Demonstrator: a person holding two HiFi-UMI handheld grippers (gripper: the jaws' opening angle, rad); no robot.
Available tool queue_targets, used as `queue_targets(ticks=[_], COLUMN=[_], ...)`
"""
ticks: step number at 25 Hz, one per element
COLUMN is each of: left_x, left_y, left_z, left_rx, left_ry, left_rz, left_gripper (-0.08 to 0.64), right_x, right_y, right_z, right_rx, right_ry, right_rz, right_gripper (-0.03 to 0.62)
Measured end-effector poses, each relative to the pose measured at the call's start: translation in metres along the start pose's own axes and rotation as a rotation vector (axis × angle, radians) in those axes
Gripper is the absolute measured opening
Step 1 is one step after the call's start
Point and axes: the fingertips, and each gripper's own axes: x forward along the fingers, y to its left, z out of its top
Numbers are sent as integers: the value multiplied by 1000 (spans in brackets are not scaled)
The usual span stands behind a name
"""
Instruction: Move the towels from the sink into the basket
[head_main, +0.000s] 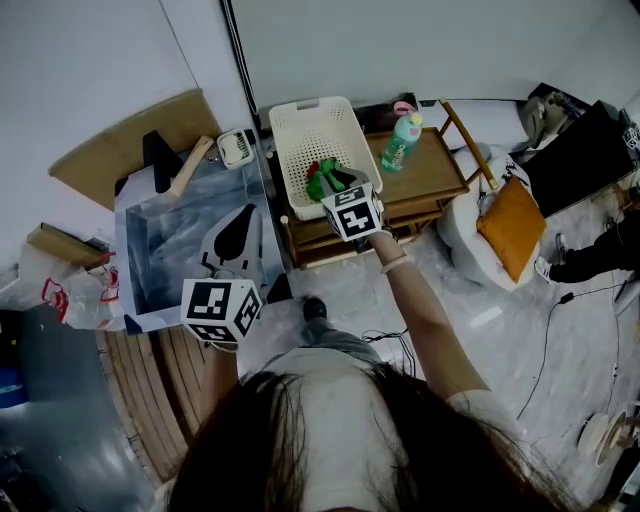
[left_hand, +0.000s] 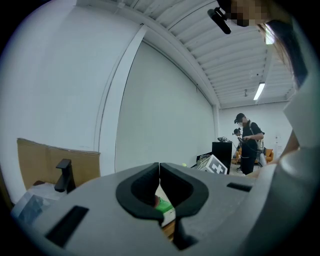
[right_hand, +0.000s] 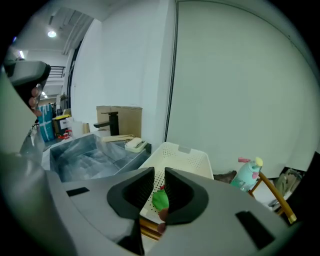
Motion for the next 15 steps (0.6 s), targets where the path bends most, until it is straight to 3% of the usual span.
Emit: queue_targets(ticks=[15], left_x=[-49], left_y=[-24], left_z=[10], left_rx=[17], left_ry=[-31], left_rz=[-11], left_gripper=[9], right_x=[-86], right_y=[36], right_z=[22], right_rx=[31], right_ry=[-152], right_rz=[-41], right_gripper=[39])
